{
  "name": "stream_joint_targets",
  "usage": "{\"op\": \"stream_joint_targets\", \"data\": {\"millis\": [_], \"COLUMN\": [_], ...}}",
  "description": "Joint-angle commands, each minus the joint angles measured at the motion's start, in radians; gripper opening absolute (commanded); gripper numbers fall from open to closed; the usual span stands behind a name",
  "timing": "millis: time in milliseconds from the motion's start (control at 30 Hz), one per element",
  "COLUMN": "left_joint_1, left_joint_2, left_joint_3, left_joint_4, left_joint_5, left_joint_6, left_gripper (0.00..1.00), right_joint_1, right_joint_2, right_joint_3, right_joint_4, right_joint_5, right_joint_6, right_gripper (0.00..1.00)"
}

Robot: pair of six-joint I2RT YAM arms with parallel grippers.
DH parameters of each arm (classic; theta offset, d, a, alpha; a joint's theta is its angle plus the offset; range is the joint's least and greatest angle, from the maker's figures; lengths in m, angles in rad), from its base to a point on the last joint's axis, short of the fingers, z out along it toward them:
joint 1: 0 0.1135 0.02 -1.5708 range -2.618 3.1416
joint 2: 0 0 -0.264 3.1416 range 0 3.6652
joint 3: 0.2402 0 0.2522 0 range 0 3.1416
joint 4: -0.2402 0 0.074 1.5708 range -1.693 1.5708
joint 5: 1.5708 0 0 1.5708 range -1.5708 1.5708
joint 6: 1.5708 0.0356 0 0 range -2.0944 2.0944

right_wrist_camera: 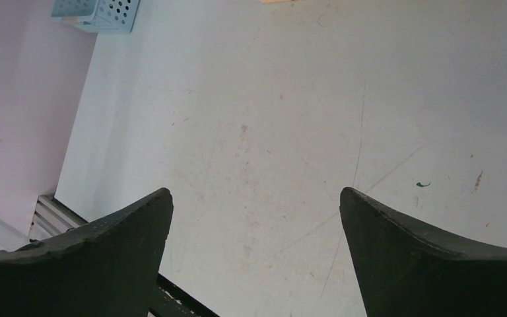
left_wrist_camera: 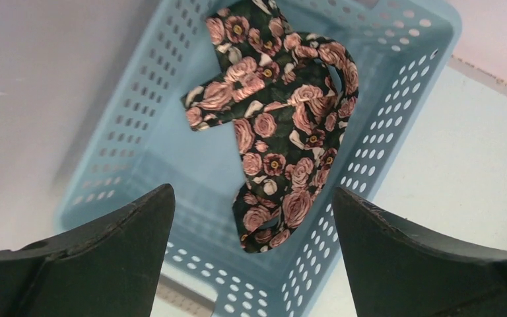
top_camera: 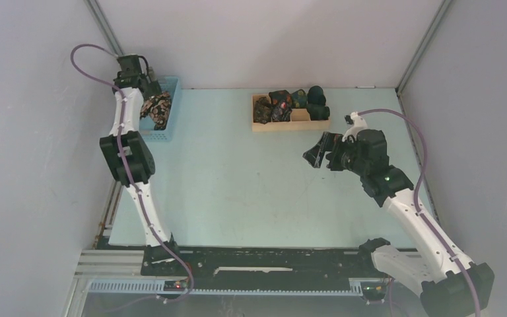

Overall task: Roll the ties
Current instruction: Pick up the tie from the bin.

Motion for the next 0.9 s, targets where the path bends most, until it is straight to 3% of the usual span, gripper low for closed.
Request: {"op": "stream_joint_targets", "data": {"millis": [0,433,700,867], "left_joint_1": [0.000,0.030,0.051,0.069], "left_joint_2": [0.073,0.236,0.265,0.354], "left_joint_3": [0.098,0.221,0.195,0.207], "left_joint_4": [-0.040,-0.129,-0.263,-0.307], "left_joint_5": [0.060,0.094,0.274,0.363], "left_joint_6": [-0.064,-0.177,-0.321,-0.412], "left_gripper": [0.95,0.98,0.97,0.83], "right_joint_1": [0.004,0.006,0.005,0.006], "right_joint_2": [-0.016,-0.002,0.032,0.021], "right_joint_3": [0.017,0.017,0.017,0.018], "right_joint_4": [-0.003,0.002,0.028,0.041], "right_joint_5": [0.025,0.022,-0.030,-0.059], "right_joint_6": [-0.027,-0.019,0.014,0.034], "right_gripper": [1.00,1.00,1.00,1.00]}}
